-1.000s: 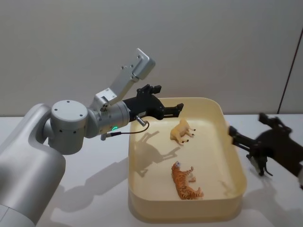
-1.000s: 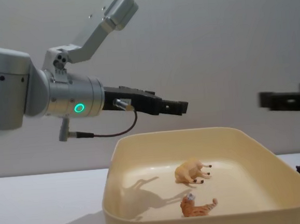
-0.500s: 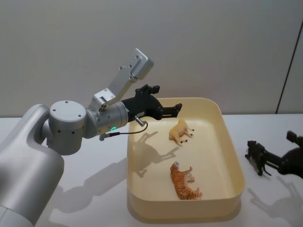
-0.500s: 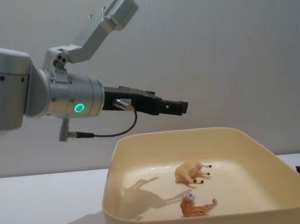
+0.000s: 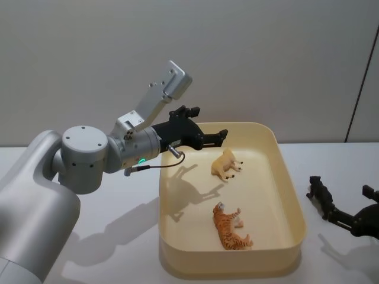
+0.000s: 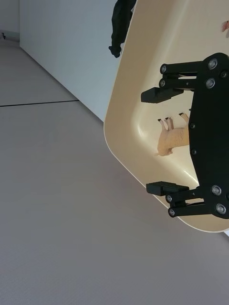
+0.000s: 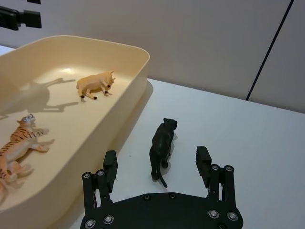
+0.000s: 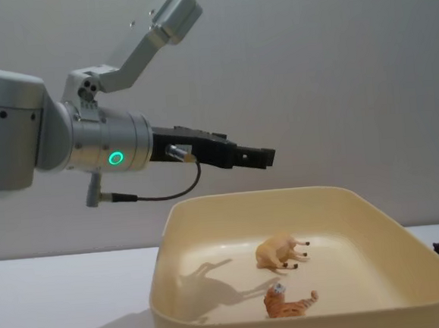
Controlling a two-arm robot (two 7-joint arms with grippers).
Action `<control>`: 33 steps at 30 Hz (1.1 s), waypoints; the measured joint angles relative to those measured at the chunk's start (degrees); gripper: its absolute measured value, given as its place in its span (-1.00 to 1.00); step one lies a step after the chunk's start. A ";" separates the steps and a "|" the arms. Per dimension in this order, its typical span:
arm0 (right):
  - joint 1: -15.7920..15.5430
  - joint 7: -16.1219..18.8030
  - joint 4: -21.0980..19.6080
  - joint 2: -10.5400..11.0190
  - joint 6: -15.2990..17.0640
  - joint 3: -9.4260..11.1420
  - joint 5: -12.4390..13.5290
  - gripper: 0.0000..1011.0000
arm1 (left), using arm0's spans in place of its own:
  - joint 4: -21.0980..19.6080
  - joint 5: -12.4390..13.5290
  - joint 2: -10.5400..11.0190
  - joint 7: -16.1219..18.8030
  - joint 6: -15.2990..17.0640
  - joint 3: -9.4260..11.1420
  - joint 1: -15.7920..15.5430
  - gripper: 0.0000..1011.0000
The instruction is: Pick up the toy alternately with two hands and place it into the central storage box.
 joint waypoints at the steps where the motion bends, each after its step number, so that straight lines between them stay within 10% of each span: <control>1: 0.20 0.04 0.36 -0.11 -0.02 -0.11 -0.30 0.98 | 0.00 0.00 0.00 0.00 0.00 0.00 0.00 0.98; 33: 13.36 0.99 19.22 -7.82 -2.34 -5.32 -8.88 0.95 | 0.00 0.00 0.00 0.00 0.00 0.00 0.00 0.98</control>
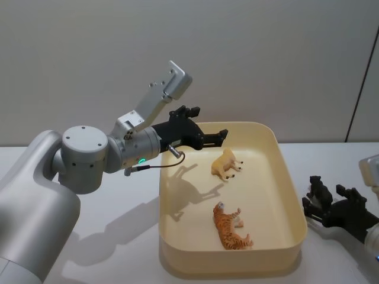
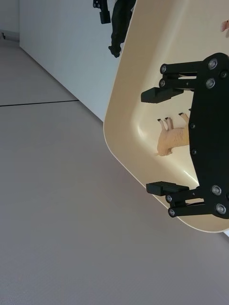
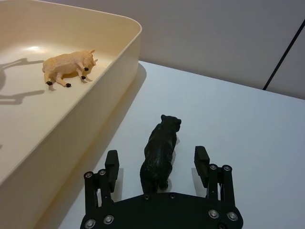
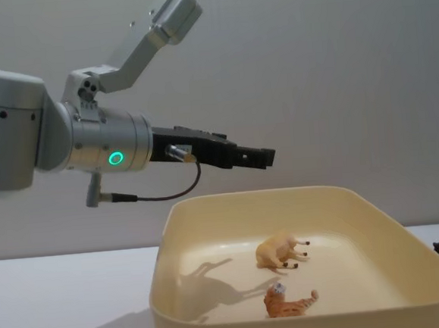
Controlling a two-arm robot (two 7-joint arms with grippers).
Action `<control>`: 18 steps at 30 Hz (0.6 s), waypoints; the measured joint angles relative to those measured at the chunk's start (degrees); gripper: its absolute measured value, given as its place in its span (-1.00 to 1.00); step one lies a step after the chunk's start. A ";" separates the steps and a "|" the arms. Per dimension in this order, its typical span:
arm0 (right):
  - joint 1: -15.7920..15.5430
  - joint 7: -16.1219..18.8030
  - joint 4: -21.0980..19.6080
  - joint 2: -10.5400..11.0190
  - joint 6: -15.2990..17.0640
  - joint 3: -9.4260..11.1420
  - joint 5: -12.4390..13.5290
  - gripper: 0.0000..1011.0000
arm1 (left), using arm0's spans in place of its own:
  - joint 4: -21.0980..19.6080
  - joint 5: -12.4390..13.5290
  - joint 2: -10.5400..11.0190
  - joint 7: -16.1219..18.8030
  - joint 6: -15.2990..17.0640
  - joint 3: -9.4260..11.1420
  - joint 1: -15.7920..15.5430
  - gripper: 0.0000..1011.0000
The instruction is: Pick up the toy alternately with two hands and place it into the central storage box.
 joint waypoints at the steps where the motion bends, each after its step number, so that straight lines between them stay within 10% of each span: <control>1: 0.20 0.04 0.29 -0.12 -0.06 -0.08 -0.13 0.93 | 0.00 0.00 0.00 0.00 0.00 0.00 0.00 0.98; 18: 2.63 0.47 3.75 -1.46 -0.74 -0.94 -1.51 0.00 | 0.00 0.00 0.00 0.00 0.00 0.00 0.00 0.98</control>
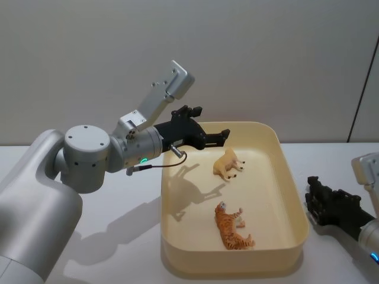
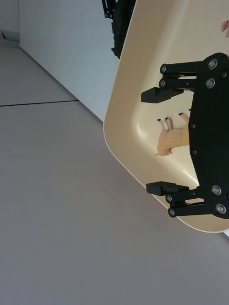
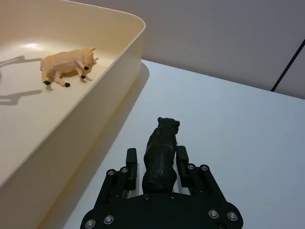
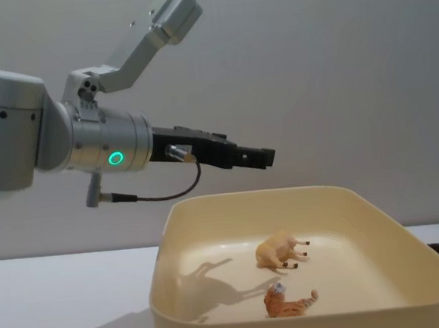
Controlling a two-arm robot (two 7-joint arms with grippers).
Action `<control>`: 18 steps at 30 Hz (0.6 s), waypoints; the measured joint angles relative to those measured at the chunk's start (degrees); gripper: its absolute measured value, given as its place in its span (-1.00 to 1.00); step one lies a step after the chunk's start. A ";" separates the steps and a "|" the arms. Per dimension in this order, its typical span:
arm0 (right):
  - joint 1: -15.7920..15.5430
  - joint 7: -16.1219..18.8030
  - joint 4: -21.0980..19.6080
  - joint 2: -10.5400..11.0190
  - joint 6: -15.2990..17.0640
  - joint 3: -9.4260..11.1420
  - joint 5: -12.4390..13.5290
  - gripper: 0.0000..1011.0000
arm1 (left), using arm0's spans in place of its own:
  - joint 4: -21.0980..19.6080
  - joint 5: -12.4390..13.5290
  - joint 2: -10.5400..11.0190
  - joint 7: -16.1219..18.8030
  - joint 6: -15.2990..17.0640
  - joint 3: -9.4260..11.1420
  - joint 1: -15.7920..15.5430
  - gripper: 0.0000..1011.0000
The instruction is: Pick up the toy alternately with two hands and place it into the central storage box.
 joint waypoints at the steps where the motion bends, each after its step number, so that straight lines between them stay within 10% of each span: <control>1: 0.05 0.01 0.08 -0.02 -0.02 -0.02 -0.03 -0.05 | 0.00 0.00 0.00 0.00 0.00 0.00 0.00 0.98; 7: 0.11 -0.12 0.19 -0.09 -0.42 -0.04 -0.09 -0.37 | 0.00 0.00 0.00 -0.01 0.00 0.00 0.00 0.98; 18: -0.46 -2.84 -1.86 0.14 -3.62 0.69 1.13 -0.37 | 0.00 0.00 0.00 0.00 0.00 0.00 0.00 0.98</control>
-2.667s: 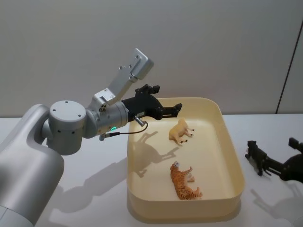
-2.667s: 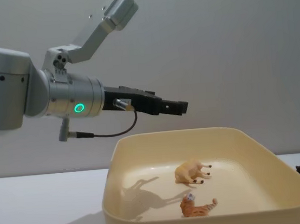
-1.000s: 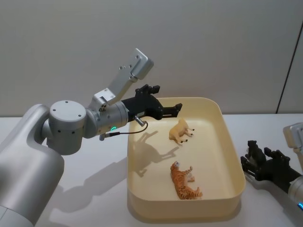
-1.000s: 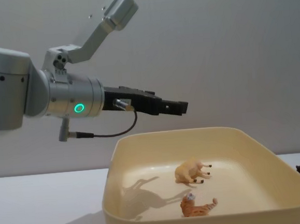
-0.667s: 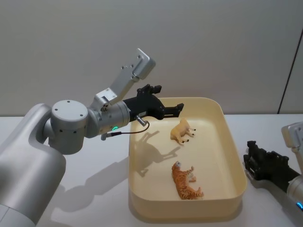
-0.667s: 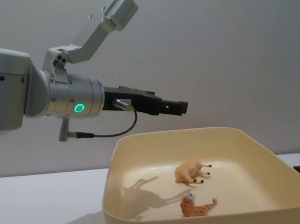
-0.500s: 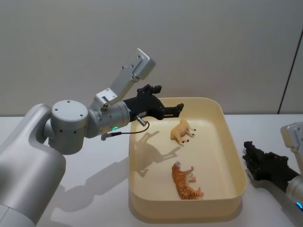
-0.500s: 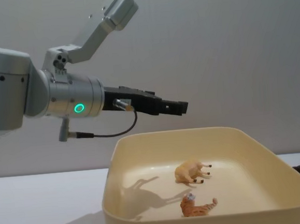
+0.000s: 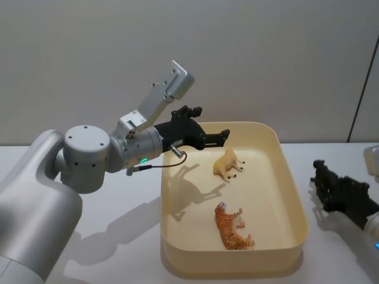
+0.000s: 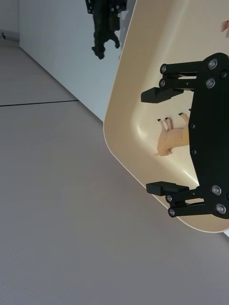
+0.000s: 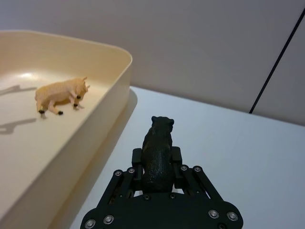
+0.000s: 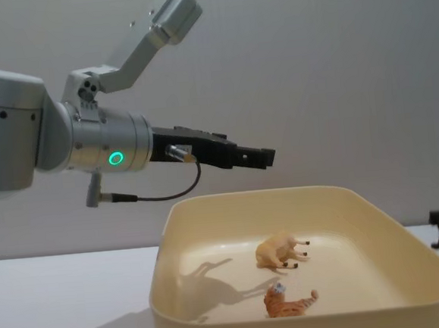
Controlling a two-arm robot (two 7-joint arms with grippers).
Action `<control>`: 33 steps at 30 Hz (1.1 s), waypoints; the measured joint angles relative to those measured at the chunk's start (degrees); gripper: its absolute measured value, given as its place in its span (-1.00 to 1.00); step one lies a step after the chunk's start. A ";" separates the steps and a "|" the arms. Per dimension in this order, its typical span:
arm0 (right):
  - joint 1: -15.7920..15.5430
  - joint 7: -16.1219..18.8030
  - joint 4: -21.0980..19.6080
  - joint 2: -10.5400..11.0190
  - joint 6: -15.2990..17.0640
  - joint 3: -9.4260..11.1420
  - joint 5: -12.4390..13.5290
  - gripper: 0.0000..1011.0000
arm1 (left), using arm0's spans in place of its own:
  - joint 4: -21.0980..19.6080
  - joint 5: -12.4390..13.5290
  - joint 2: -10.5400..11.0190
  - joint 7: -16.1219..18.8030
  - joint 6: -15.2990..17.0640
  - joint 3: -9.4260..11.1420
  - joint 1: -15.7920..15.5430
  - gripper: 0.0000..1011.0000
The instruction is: Pick up the toy alternately with two hands and place it into the central storage box.
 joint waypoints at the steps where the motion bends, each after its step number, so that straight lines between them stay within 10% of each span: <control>1: -0.02 -0.37 -0.44 0.04 -0.48 0.14 0.19 -0.37 | 0.00 0.00 0.00 0.00 0.00 0.00 0.00 0.98; 18: 1.68 1.31 -6.93 -0.13 -2.03 1.05 4.35 -0.37 | 0.00 0.00 0.00 0.00 0.00 0.00 0.00 0.98; 33: 4.38 9.08 -8.70 -2.35 3.14 -1.30 6.60 -0.37 | 0.00 0.00 0.00 0.00 0.00 0.00 0.00 0.98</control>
